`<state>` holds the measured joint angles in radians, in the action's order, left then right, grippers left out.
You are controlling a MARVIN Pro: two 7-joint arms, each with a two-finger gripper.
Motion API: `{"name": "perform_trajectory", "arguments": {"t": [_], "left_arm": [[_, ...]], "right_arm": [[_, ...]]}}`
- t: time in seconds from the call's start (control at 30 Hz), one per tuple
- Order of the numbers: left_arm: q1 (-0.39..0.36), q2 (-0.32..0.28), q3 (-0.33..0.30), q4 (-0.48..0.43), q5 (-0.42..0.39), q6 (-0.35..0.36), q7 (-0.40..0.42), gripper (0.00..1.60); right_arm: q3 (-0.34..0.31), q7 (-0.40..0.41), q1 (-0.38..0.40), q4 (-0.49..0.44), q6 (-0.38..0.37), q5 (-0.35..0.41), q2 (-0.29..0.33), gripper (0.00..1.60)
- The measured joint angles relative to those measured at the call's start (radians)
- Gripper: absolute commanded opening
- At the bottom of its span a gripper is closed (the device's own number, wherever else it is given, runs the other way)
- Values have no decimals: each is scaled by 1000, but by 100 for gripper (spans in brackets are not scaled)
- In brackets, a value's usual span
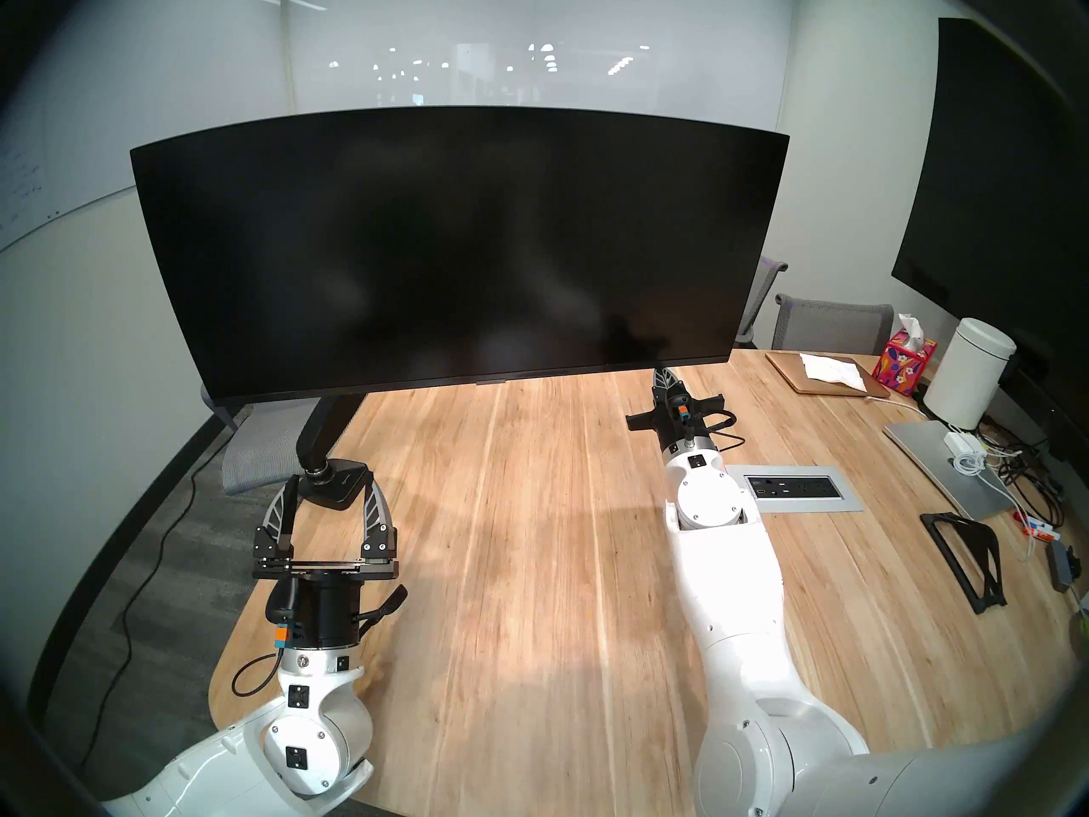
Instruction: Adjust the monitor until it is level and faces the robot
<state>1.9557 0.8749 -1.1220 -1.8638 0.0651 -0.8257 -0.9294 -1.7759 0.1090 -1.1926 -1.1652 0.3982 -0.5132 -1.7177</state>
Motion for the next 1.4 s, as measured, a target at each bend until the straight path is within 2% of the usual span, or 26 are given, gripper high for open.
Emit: {"name": "perform_trajectory", "arguments": {"t": [0.63, 0.97, 1.4], "left_arm": [[0, 0, 0, 0, 0, 0, 0, 160], [0, 0, 0, 0, 0, 0, 0, 160], [0, 0, 0, 0, 0, 0, 0, 160]], "right_arm": [[32, 108, -151, -214, -11, 88, 32, 0], [24, 155, -208, -272, -32, 136, 54, 0], [37, 206, -268, -324, -20, 175, 75, 0]]}}
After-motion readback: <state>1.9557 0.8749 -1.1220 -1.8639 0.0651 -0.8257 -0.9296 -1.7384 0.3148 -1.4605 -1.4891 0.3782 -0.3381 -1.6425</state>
